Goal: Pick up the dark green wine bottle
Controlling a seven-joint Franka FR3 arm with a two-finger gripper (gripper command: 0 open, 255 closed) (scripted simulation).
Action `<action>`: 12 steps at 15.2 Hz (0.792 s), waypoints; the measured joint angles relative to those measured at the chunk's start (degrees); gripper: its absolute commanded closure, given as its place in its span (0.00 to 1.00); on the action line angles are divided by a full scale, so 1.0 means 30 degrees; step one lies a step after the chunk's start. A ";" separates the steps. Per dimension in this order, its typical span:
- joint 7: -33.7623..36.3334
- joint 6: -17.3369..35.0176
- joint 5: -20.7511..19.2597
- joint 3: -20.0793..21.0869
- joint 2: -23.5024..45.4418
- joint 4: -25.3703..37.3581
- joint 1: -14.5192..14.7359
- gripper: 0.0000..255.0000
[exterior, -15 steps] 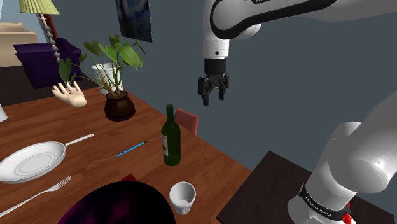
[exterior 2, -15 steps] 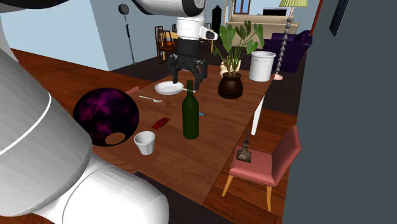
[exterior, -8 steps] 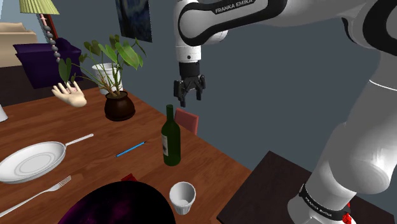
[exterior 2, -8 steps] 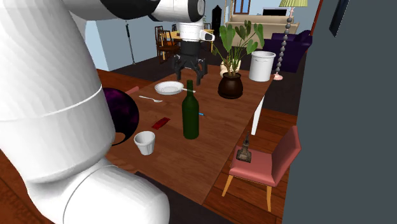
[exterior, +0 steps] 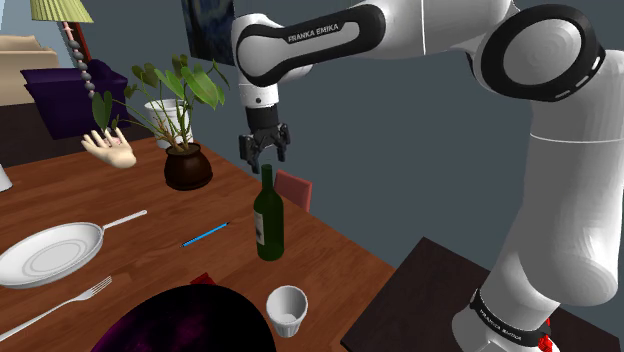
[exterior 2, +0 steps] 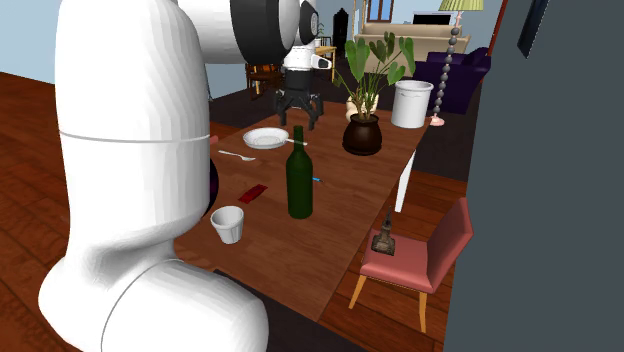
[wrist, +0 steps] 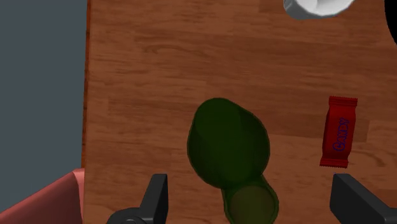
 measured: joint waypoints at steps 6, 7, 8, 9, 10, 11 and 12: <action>0.0040 0.1323 -0.0117 -0.0019 0.0490 -0.0849 0.0040 0.00; 0.0043 0.1425 -0.0116 -0.0017 0.0480 -0.0961 0.0040 0.00; 0.0046 0.1469 -0.0118 -0.0017 0.0490 -0.0992 0.0041 1.00; 0.0048 0.1492 -0.0119 -0.0017 0.0495 -0.1007 0.0042 1.00; 0.0049 0.1504 -0.0120 -0.0017 0.0498 -0.1014 0.0043 1.00; 0.0050 0.1511 -0.0120 -0.0017 0.0500 -0.1021 0.0043 1.00; 0.0050 0.1515 -0.0120 -0.0017 0.0499 -0.1022 0.0043 1.00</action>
